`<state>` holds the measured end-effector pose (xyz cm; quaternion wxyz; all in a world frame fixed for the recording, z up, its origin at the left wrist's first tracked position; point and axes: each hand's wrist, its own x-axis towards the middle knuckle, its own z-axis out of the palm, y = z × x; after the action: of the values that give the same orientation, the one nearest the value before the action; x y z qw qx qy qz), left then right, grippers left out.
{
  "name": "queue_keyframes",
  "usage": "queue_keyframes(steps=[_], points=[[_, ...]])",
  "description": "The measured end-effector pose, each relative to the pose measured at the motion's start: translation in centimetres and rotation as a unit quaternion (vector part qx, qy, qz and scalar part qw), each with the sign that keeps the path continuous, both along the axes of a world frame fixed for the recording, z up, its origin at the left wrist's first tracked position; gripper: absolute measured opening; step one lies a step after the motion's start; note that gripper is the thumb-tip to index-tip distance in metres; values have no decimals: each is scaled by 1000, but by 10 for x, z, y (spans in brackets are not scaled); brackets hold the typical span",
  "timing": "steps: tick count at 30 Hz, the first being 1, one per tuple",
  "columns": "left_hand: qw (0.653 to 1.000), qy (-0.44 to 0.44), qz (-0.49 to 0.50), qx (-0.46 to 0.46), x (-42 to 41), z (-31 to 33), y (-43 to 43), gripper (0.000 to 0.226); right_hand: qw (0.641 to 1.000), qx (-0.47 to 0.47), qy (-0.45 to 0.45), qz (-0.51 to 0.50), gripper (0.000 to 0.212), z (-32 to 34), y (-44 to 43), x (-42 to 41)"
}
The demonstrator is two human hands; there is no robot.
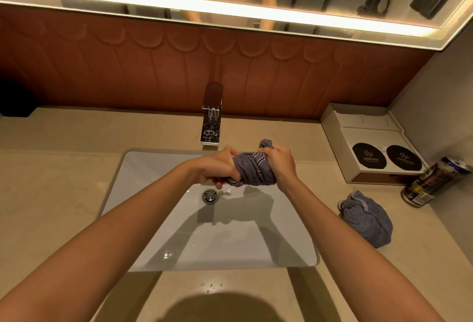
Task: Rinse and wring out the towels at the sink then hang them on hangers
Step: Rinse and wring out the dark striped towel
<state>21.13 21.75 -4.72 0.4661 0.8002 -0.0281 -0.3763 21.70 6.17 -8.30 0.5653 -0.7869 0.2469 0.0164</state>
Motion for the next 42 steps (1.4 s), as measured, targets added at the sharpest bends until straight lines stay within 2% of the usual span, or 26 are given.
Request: queue_keyframes(steps=[2, 4, 6, 7, 8, 9, 10, 11, 12, 14, 16, 18, 21, 25, 29, 31, 33, 35, 38, 42], points=[[992, -50, 97, -59, 3, 2, -1, 78, 991, 110, 54, -52, 24, -3, -4, -5], [967, -152, 162, -127, 3, 5, 1, 74, 964, 226, 101, -97, 33, -7, -10, -9], [937, -319, 84, -114, -8, 7, 4, 58, 937, 290, 159, -116, 39, -8, -16, -14], [892, -447, -9, -60, -13, 1, 9, 52, 930, 301, 180, -108, 38, -7, -18, -15], [808, -579, -111, 9, -15, -7, 15, 53, 926, 309, 195, -93, 38, -5, -20, -17], [687, -690, -213, 86, -13, -17, 24, 57, 924, 312, 212, -71, 38, -3, -22, -17], [560, -754, -301, 164, -8, -27, 32, 64, 921, 311, 230, -46, 40, -1, -24, -17], [470, -777, -350, 229, -3, -32, 38, 72, 918, 307, 250, -18, 43, 1, -25, -16], [423, -782, -369, 271, 2, -32, 40, 81, 916, 301, 266, 8, 44, 1, -25, -15], [375, -807, -367, 270, 9, -26, 36, 79, 908, 298, 289, 60, 43, 4, -23, -14], [351, -832, -366, 224, 18, -19, 29, 58, 891, 316, 304, 115, 45, 8, -17, -13], [327, -849, -364, 200, 31, -8, 22, 50, 877, 331, 312, 156, 51, 13, -11, -12], [306, -856, -361, 210, 43, 1, 10, 43, 877, 319, 330, 141, 54, 20, -4, -12], [341, -839, -335, 261, 44, -1, 3, 38, 871, 346, 334, 99, 40, 29, -1, -12], [383, -813, -311, 309, 33, -5, -4, 36, 882, 327, 330, 76, 43, 29, -5, -9], [401, -800, -294, 335, 26, -2, -8, 43, 891, 311, 323, 65, 47, 29, -8, -7], [406, -790, -287, 360, 18, 3, -12, 50, 892, 317, 315, 59, 50, 28, -10, -6], [418, -782, -290, 360, 11, 11, -18, 43, 891, 327, 305, 82, 54, 29, -12, -9], [418, -778, -302, 360, 2, 19, -24, 42, 876, 355, 307, 112, 61, 27, -12, -16], [422, -752, -318, 394, -9, 16, -27, 36, 883, 363, 282, 91, 43, 25, -8, -23]])
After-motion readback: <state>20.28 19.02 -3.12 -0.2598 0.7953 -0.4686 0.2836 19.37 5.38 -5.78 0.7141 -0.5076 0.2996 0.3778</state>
